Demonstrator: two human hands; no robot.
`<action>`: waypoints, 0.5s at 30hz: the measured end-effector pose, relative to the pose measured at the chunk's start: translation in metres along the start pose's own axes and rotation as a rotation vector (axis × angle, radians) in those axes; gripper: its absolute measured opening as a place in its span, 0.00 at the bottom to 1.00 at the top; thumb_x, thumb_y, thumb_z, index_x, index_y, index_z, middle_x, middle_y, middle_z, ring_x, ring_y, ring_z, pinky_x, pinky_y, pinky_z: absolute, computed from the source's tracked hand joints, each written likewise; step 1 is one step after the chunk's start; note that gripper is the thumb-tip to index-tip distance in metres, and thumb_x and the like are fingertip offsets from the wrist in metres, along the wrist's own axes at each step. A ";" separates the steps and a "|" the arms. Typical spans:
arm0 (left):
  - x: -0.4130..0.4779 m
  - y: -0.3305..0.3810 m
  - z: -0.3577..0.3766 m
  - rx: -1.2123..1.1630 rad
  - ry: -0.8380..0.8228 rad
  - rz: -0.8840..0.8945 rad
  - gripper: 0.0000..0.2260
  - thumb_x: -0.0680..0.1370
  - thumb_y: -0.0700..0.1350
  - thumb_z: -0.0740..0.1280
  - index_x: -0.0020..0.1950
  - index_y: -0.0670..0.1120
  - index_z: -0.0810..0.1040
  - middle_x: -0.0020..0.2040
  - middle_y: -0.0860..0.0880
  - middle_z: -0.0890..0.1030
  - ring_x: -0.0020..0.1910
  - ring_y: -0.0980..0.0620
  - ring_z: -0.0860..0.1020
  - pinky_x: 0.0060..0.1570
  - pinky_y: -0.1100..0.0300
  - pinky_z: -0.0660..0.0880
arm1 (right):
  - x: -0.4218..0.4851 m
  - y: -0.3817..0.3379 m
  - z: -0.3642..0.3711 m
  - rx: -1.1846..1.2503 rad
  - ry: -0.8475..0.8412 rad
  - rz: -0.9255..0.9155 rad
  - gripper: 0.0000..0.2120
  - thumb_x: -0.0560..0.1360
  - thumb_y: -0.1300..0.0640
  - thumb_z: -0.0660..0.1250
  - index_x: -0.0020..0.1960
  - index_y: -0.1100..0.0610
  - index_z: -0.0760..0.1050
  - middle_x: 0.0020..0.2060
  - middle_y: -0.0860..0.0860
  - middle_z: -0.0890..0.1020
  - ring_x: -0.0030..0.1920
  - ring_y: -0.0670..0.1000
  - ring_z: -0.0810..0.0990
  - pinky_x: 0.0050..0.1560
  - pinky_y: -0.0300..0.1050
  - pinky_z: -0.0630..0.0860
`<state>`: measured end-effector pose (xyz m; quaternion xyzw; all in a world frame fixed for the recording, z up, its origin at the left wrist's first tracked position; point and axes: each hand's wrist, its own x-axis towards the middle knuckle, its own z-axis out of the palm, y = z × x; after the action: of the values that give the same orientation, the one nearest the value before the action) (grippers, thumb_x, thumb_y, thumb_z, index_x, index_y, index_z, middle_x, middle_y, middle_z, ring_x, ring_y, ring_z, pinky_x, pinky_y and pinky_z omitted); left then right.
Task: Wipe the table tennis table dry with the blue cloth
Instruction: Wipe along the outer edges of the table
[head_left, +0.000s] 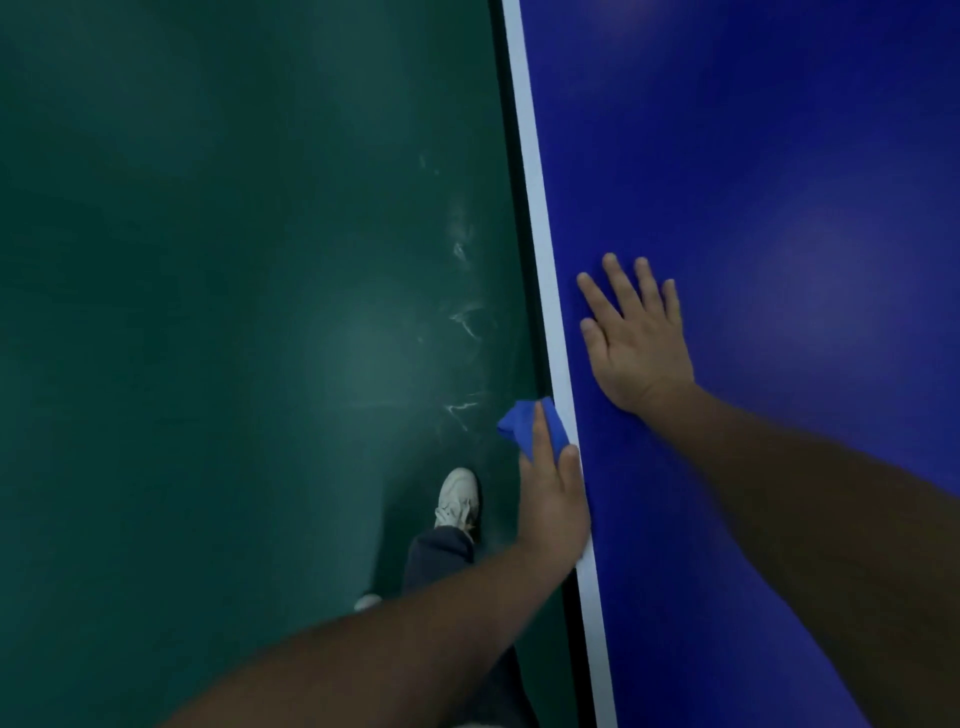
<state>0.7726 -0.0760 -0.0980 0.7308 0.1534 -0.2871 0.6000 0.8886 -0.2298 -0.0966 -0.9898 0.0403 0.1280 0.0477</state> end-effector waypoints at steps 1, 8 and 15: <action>-0.009 0.000 0.000 0.011 -0.004 -0.019 0.25 0.86 0.47 0.55 0.79 0.64 0.49 0.75 0.48 0.62 0.63 0.64 0.71 0.60 0.75 0.67 | -0.002 0.000 0.001 0.002 -0.005 -0.005 0.27 0.83 0.42 0.42 0.82 0.45 0.50 0.82 0.48 0.49 0.81 0.57 0.45 0.79 0.63 0.44; 0.105 0.078 -0.010 0.059 0.051 0.011 0.25 0.86 0.47 0.53 0.82 0.56 0.50 0.75 0.44 0.66 0.66 0.48 0.72 0.69 0.52 0.68 | -0.002 0.001 0.004 0.007 0.010 -0.006 0.26 0.83 0.43 0.44 0.81 0.45 0.52 0.81 0.50 0.52 0.81 0.59 0.48 0.78 0.65 0.49; 0.158 0.114 -0.006 0.155 0.197 0.114 0.23 0.84 0.57 0.50 0.80 0.62 0.52 0.72 0.44 0.70 0.60 0.50 0.76 0.61 0.53 0.72 | 0.003 0.002 0.003 0.019 0.020 -0.012 0.26 0.83 0.43 0.46 0.80 0.45 0.54 0.81 0.50 0.52 0.81 0.59 0.50 0.77 0.66 0.50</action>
<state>0.9634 -0.1161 -0.1028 0.8071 0.1474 -0.1903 0.5391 0.8904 -0.2320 -0.1007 -0.9907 0.0363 0.1175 0.0576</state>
